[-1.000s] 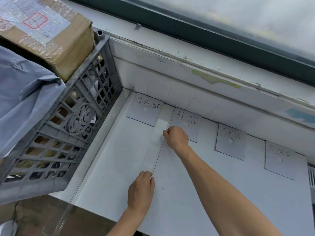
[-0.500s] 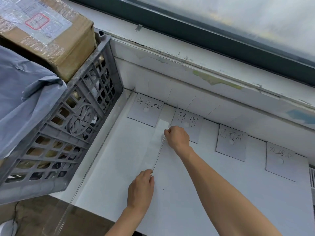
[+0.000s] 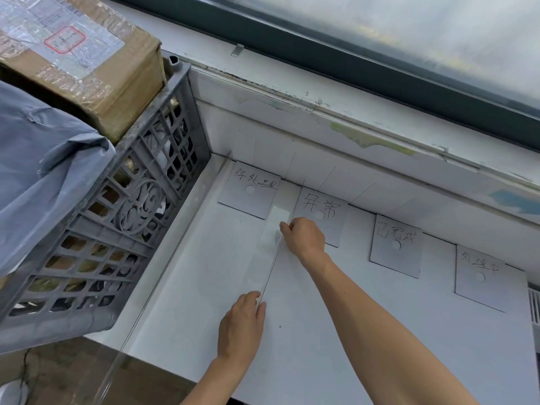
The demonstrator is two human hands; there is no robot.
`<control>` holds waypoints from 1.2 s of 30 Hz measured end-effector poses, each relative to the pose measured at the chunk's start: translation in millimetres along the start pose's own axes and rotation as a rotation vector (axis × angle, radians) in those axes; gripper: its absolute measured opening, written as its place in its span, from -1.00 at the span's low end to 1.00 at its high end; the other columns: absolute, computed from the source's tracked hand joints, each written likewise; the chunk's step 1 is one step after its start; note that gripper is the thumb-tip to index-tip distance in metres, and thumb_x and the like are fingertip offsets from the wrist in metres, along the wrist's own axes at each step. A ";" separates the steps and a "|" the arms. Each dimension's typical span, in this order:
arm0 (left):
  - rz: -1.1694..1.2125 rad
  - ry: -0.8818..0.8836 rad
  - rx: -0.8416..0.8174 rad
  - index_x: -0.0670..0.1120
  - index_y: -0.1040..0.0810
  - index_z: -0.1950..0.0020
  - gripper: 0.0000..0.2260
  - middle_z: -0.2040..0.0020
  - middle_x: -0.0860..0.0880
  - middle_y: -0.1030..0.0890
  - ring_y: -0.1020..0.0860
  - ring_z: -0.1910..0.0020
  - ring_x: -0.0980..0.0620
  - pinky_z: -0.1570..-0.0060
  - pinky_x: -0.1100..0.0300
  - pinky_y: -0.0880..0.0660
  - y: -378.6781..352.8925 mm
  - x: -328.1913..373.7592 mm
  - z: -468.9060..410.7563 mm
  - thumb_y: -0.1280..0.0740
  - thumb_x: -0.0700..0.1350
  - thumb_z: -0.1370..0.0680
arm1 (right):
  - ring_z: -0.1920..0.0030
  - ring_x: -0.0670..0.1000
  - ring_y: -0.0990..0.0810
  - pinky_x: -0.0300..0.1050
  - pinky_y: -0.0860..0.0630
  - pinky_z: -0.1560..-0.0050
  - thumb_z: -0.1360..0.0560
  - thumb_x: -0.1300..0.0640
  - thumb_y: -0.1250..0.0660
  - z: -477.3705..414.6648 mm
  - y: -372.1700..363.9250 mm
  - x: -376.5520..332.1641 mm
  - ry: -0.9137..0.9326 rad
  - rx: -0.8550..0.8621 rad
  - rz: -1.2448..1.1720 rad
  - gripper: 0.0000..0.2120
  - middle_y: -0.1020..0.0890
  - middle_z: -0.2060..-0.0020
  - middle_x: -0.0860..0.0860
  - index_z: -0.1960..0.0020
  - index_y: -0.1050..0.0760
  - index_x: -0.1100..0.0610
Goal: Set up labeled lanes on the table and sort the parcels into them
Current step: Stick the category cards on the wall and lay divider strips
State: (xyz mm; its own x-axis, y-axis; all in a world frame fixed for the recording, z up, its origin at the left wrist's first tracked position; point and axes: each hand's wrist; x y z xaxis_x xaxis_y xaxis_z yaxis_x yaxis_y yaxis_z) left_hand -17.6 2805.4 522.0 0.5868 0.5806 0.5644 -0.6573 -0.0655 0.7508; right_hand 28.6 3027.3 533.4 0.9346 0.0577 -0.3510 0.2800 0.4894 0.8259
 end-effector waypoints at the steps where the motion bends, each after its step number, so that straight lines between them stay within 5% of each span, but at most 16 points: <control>1: 0.011 0.001 -0.001 -0.03 -0.50 -0.36 -0.68 -0.12 0.06 -0.60 -0.60 -0.04 0.06 -0.01 0.23 -0.50 1.2 -0.4 -0.5 -0.20 0.05 -0.67 | 0.27 0.14 -0.50 -0.14 -0.30 0.32 -0.62 -0.10 -0.20 -0.4 0.5 0.4 -0.008 0.009 -0.021 -0.60 -0.55 0.30 0.06 0.24 -0.45 0.17; 7: 0.024 0.033 -0.044 -0.01 -0.50 -0.38 -0.65 -0.21 0.05 -0.59 -0.59 -0.10 0.06 -0.09 0.20 -0.51 7.6 -6.2 -3.1 -0.20 0.09 -0.65 | 0.25 0.14 -0.56 -0.14 -0.36 0.28 -0.57 -0.05 -0.25 1.1 4.0 5.8 -0.024 0.008 -0.060 -0.61 -0.68 0.21 0.14 0.10 -0.60 0.28; 16: 0.035 0.022 -0.031 -0.08 -0.63 -0.06 -0.75 0.13 0.03 -0.61 -0.58 0.18 0.04 0.12 0.12 -0.54 3.8 -2.7 -1.8 -0.21 0.01 -0.66 | 0.38 0.12 -0.39 -0.17 -0.23 0.40 -0.56 0.09 -0.25 4.5 3.6 -0.1 0.006 0.023 -0.003 -0.69 -0.43 0.43 0.06 0.34 -0.36 0.16; 23: 0.048 0.011 -0.017 -0.08 -0.63 -0.08 -0.75 0.11 0.05 -0.61 -0.57 0.19 0.07 0.13 0.14 -0.54 1.5 -3.0 -0.7 -0.22 0.01 -0.66 | 0.33 0.15 -0.46 -0.13 -0.33 0.31 -0.58 0.08 -0.24 4.0 0.1 0.8 0.012 0.034 -0.016 -0.69 -0.51 0.38 0.09 0.30 -0.41 0.18; 27: 0.108 0.019 -0.041 -0.03 -0.59 -0.27 -0.71 -0.12 0.05 -0.63 -0.61 -0.02 0.08 -0.03 0.19 -0.54 6.3 -0.9 -0.9 -0.25 0.07 -0.65 | 0.30 0.15 -0.52 -0.13 -0.37 0.28 -0.57 0.00 -0.24 4.6 0.9 0.4 -0.029 0.076 -0.048 -0.66 -0.56 0.35 0.07 0.25 -0.51 0.22; 31: 0.183 -0.022 0.190 -0.08 -0.66 -0.15 -0.81 -0.05 0.04 -0.65 -0.62 0.00 0.04 0.06 0.13 -0.56 41.8 -7.6 -13.2 -0.38 -0.07 -0.59 | 0.35 0.11 -0.46 -0.14 -0.29 0.37 -0.54 -0.03 -0.23 7.8 4.1 -20.6 -0.014 0.224 -0.169 -0.66 -0.51 0.42 0.01 0.29 -0.46 0.19; 36: 0.139 0.076 0.455 -0.18 -0.64 -0.19 -0.79 -0.12 -0.11 -0.64 -0.56 -0.14 -0.14 -0.05 0.06 -0.49 106.6 -61.2 -47.1 -0.38 -0.23 -0.57 | 0.23 0.13 -0.55 -0.13 -0.34 0.27 -0.53 -0.04 -0.23 11.4 -7.2 -87.0 0.112 0.115 -0.210 -0.69 -0.62 0.29 0.04 0.22 -0.53 0.17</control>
State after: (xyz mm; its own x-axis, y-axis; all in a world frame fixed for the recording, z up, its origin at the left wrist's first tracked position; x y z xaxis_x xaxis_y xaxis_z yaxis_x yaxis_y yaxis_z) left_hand -145.9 2801.1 551.3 0.4610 0.5977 0.6559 -0.4431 -0.4854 0.7537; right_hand -52.2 3008.8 563.0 0.8250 0.0642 -0.5615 0.4946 0.3988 0.7722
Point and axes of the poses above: each hand's wrist, its own z-axis away from the middle knuckle, its own y-axis out of the back of the hand, x = y × z
